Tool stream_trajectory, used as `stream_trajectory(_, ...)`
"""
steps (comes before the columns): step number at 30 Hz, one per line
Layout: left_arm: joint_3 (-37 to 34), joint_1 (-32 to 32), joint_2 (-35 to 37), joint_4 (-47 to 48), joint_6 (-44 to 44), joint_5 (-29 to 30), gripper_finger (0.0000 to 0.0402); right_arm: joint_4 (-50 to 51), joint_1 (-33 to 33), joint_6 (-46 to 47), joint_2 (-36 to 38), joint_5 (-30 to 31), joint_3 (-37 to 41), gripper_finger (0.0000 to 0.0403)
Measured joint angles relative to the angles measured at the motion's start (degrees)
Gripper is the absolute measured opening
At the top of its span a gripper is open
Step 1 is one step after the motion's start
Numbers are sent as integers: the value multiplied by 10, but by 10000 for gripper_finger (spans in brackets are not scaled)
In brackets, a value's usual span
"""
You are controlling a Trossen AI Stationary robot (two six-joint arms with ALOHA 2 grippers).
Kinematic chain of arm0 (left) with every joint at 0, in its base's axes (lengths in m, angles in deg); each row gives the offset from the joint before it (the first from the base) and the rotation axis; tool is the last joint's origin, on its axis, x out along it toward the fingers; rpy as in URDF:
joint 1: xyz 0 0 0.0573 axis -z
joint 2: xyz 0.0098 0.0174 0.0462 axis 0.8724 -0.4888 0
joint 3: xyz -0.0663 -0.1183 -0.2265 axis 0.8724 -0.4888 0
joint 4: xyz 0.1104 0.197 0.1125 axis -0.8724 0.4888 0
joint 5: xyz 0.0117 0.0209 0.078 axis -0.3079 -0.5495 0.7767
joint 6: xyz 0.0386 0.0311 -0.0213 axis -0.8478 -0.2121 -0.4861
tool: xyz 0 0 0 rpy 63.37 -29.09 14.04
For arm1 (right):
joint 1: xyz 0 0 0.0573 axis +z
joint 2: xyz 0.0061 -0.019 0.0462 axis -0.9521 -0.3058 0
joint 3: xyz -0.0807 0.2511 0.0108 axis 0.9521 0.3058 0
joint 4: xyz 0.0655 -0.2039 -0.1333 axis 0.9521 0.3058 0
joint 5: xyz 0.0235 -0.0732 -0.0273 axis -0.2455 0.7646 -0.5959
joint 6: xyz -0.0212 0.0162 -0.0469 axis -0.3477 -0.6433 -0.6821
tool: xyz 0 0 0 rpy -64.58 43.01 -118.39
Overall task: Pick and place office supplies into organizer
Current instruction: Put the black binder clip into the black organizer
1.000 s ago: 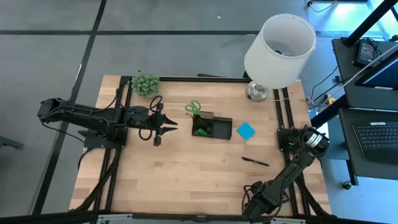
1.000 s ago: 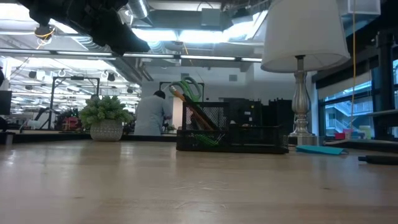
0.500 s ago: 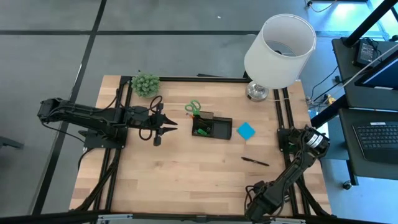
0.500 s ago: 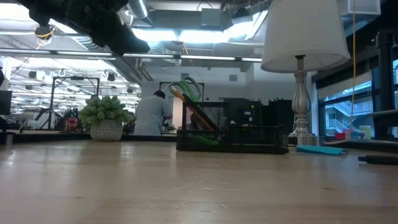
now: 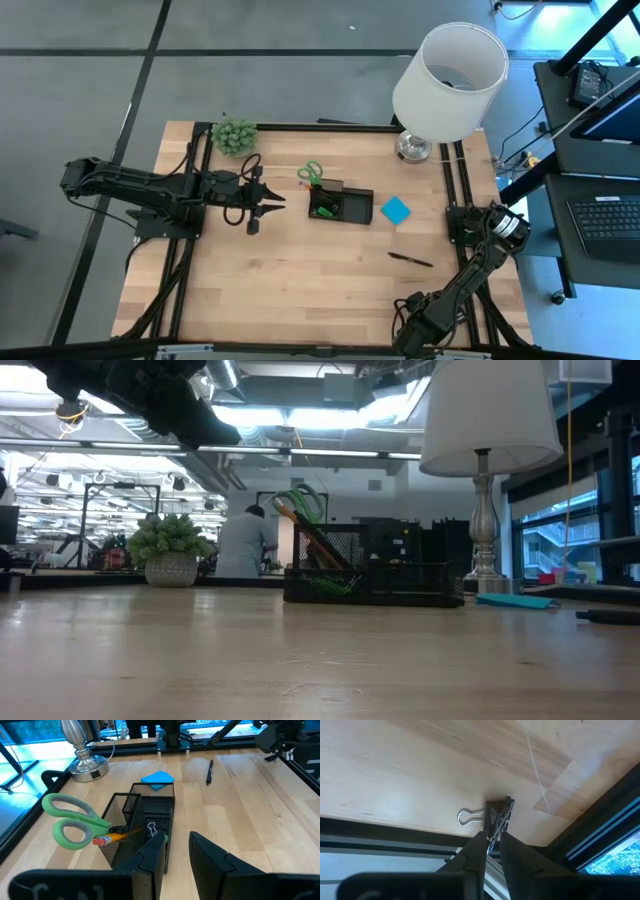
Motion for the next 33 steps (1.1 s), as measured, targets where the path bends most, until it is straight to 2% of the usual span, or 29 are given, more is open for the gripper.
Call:
stream_trajectory(15,0,0,0,0,0,0,82,19,0,3,2,13,-1,8)
stream_trajectory(24,0,0,0,0,0,0,82,39,0,2,5,25,-4,3)
stream_trajectory(30,0,0,0,0,0,0,82,129,-23,9,35,142,-33,2)
stream_trajectory(33,0,0,0,0,0,1,82,190,-42,32,70,265,-53,2)
